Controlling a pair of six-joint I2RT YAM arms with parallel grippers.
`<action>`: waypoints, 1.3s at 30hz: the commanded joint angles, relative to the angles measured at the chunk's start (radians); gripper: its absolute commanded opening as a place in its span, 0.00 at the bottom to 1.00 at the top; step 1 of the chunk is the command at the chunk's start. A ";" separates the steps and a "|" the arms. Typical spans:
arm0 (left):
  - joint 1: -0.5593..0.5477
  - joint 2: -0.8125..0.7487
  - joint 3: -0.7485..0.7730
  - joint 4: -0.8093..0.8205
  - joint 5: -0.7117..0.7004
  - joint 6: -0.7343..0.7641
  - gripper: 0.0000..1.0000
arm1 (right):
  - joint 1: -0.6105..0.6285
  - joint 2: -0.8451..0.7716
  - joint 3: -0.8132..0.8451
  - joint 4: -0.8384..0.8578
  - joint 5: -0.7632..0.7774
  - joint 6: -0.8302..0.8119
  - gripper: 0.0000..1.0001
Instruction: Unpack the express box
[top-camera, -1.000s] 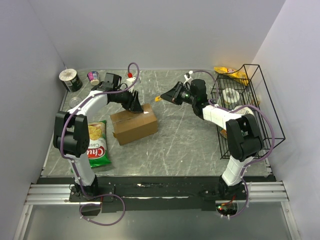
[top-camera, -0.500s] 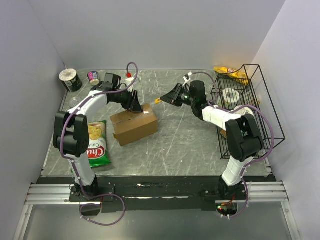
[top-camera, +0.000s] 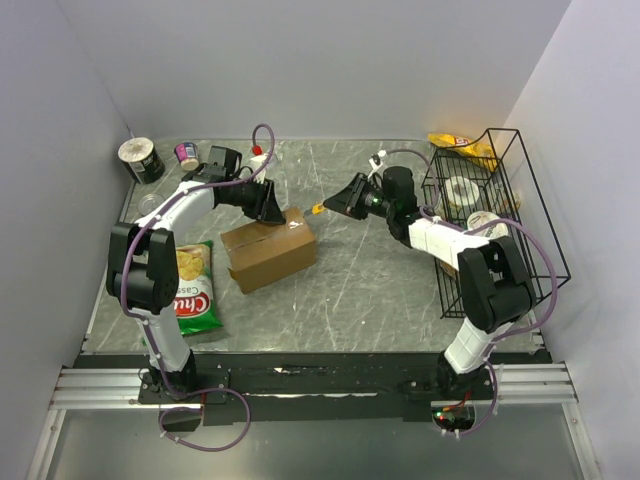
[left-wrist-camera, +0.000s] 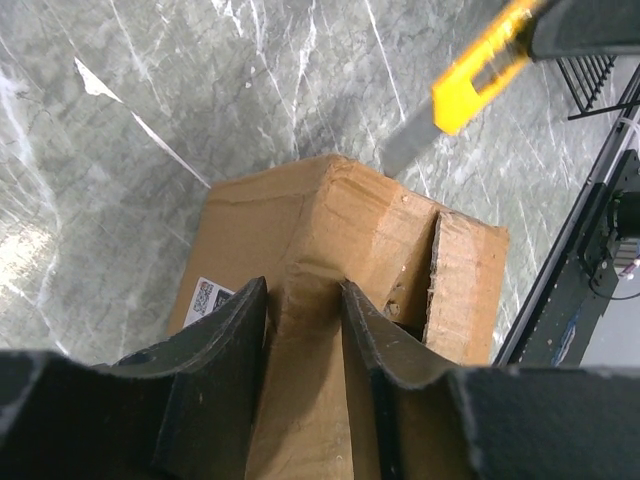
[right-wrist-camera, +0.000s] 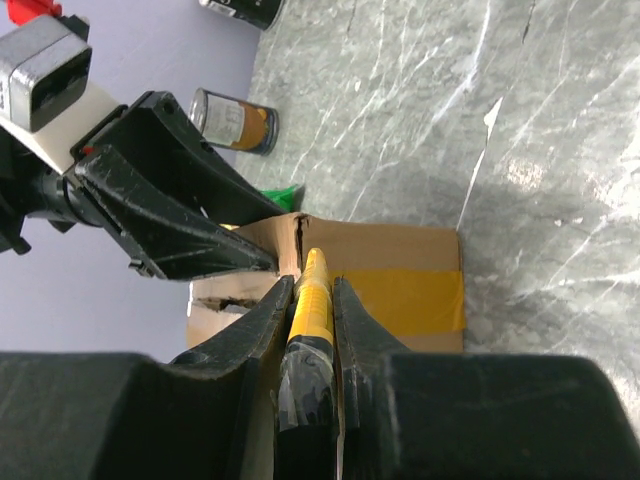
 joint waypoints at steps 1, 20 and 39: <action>0.004 0.025 -0.008 0.029 -0.080 0.000 0.29 | 0.010 -0.082 -0.032 -0.010 -0.038 -0.013 0.00; -0.021 0.017 -0.011 0.005 -0.053 0.045 0.16 | -0.079 -0.009 0.043 0.073 -0.005 0.174 0.00; -0.022 0.035 0.000 0.011 -0.070 0.036 0.11 | -0.033 0.097 0.063 0.082 -0.083 0.234 0.00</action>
